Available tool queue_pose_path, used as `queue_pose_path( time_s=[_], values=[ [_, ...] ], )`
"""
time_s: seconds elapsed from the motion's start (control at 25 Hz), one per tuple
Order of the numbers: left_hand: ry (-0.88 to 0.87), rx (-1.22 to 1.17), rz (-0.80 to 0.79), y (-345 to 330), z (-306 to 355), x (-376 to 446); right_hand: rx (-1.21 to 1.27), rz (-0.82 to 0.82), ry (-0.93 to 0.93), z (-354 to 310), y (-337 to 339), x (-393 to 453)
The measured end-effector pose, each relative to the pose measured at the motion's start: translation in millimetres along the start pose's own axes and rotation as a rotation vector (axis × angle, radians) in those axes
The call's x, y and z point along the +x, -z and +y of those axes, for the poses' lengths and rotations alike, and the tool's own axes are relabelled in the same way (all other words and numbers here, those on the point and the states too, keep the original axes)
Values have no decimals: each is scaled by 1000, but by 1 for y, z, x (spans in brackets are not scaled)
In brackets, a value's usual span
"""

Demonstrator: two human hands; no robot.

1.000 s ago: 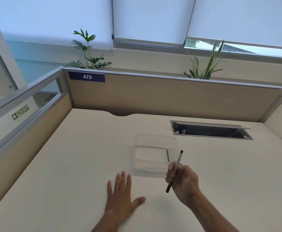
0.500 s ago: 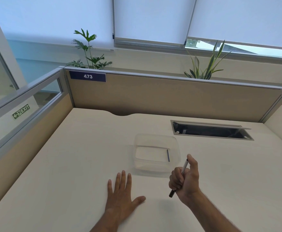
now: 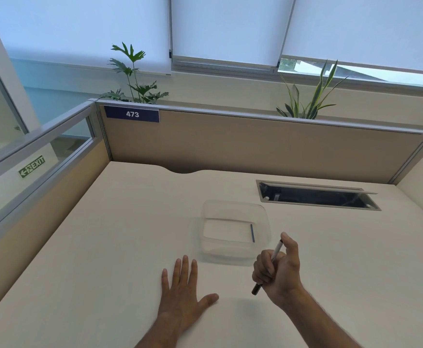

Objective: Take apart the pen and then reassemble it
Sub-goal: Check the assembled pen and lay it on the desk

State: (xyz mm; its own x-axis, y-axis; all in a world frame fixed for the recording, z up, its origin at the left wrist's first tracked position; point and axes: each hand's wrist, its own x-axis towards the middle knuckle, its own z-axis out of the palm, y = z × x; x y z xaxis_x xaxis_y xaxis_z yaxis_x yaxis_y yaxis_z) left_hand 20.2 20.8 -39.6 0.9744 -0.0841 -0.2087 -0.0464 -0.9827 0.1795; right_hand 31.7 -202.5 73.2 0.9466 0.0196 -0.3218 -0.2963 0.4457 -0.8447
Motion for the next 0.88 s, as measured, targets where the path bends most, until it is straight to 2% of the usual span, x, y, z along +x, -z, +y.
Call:
queue_pose_path(
  time_s=[0.16,0.44,0.76,0.88],
  values=[
    [-3,15,1,-2,0,1,0,14,1,4,4,7],
    [-26,26,17,-6,-2,2,-200,131,24,16,21,8],
    [-21,10,6,-6,-2,4,-504,368,135,27,49,-1],
    [-18,12,1,-7,-2,4,-536,443,166,36,58,-3]
  ],
)
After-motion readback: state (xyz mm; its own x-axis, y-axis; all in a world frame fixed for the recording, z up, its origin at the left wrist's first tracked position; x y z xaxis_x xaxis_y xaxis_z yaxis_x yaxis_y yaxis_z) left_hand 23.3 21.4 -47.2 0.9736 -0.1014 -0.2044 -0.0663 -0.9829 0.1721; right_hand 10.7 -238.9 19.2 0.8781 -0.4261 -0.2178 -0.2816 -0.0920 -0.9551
